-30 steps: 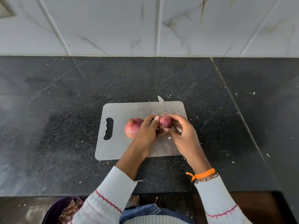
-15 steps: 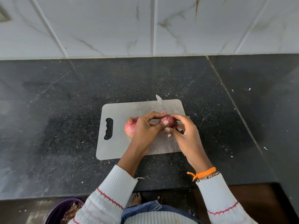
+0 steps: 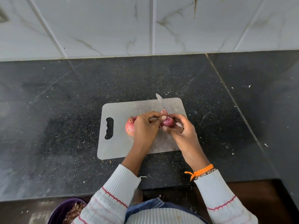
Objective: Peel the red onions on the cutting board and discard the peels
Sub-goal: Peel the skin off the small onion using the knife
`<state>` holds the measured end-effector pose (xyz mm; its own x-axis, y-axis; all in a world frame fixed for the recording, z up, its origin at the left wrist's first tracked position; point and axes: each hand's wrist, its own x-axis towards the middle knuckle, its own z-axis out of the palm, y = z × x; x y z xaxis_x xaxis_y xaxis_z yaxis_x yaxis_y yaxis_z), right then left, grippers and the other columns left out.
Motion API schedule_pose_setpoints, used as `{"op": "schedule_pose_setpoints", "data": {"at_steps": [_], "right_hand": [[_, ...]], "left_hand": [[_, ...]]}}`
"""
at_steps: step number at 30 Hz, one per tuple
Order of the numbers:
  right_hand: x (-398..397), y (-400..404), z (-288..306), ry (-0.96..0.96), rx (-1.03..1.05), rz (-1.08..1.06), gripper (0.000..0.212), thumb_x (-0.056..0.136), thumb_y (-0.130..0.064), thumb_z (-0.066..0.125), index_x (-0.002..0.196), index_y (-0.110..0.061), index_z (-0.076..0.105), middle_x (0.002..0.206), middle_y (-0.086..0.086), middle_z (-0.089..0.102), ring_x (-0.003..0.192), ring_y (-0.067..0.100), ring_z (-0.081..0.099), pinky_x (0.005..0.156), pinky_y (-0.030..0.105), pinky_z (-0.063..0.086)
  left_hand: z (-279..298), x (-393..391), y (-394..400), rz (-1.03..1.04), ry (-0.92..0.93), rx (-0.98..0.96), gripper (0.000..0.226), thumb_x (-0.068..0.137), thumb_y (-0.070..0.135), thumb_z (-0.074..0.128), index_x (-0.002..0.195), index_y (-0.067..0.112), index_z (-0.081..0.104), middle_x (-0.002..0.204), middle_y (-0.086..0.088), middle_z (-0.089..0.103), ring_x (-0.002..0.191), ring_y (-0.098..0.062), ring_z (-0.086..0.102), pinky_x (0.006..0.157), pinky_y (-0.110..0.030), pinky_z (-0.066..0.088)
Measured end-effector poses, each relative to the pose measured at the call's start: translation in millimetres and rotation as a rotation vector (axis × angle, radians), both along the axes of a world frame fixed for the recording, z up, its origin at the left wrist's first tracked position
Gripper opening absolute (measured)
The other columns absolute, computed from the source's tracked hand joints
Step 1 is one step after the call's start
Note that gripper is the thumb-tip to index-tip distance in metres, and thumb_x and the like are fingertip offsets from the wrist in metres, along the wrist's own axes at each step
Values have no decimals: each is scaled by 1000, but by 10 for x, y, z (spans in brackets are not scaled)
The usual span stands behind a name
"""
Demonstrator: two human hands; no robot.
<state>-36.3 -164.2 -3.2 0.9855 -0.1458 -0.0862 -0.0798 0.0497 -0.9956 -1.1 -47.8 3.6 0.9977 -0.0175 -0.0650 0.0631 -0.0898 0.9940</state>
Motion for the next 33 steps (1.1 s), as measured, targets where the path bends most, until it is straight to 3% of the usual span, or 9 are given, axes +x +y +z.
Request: {"op": "schedule_pose_setpoints", "data": {"at_steps": [4, 8, 13, 16, 19, 22, 25, 29, 33], "right_hand": [[-7, -24, -19, 6, 53, 0, 37, 75, 0, 71, 109, -9, 59, 116, 9, 65, 105, 18, 64, 89, 30, 53], [-34, -94, -39, 19, 217, 22, 38, 70, -15, 73, 106, -19, 61, 114, 2, 66, 109, 20, 63, 90, 33, 53], [-17, -113, -82, 7, 56, -61, 36, 77, 1, 70, 103, -23, 64, 109, 3, 67, 102, 17, 64, 85, 29, 54], [-11, -119, -108, -9, -46, -88, 37, 75, -3, 74, 106, -22, 64, 113, 4, 64, 103, 14, 64, 85, 33, 55], [-12, -102, -98, -23, -88, -91, 38, 74, -4, 75, 106, -20, 63, 114, 3, 63, 102, 11, 63, 87, 35, 55], [-13, -94, -63, -25, -8, -49, 38, 75, 1, 72, 107, -15, 62, 112, 4, 65, 103, 13, 64, 89, 37, 54], [-22, -116, -56, -14, 26, -22, 37, 76, 1, 70, 109, -14, 62, 111, 4, 66, 103, 13, 64, 90, 38, 53], [-18, -153, -68, -6, 59, 29, 33, 78, -5, 70, 107, -20, 62, 112, 5, 66, 106, 20, 63, 89, 39, 53], [-20, -151, -90, 37, 203, 72, 32, 83, 1, 62, 107, -20, 60, 116, 4, 65, 112, 20, 61, 93, 33, 51]], "left_hand": [[-15, 34, -19, 49, -17, 61, 22, 83, 6, 65, 74, 26, 71, 75, 5, 73, 71, -16, 69, 73, -36, 58], [-44, 60, -1, 124, 103, -59, 25, 84, -4, 61, 74, 18, 69, 74, 2, 70, 68, -9, 67, 69, -24, 55], [-72, 9, -79, -43, 134, -67, 26, 91, 0, 52, 91, 20, 69, 99, -6, 71, 94, -19, 68, 87, -35, 54], [-46, -18, -114, -117, 204, -113, 15, 93, 20, 55, 100, 20, 68, 98, -5, 71, 88, -17, 69, 86, -38, 55], [-51, -31, -114, -133, 189, -150, 13, 86, 18, 65, 96, 25, 70, 89, 4, 73, 75, -6, 66, 87, -32, 54], [-33, -25, -105, -97, 229, -309, 17, 85, 8, 63, 99, 13, 71, 93, 1, 73, 90, -13, 68, 90, -31, 52], [-48, -11, -98, -69, 203, -275, 18, 85, 7, 62, 101, 9, 70, 107, -13, 69, 102, -24, 65, 94, -37, 50], [-50, 11, -80, 39, 181, -223, 14, 85, 6, 62, 95, 8, 72, 104, -22, 66, 85, -20, 63, 78, -28, 52], [-52, 27, -69, 78, 182, -220, 11, 81, 1, 66, 89, 4, 71, 93, -17, 70, 69, -7, 62, 64, -15, 49]]}}
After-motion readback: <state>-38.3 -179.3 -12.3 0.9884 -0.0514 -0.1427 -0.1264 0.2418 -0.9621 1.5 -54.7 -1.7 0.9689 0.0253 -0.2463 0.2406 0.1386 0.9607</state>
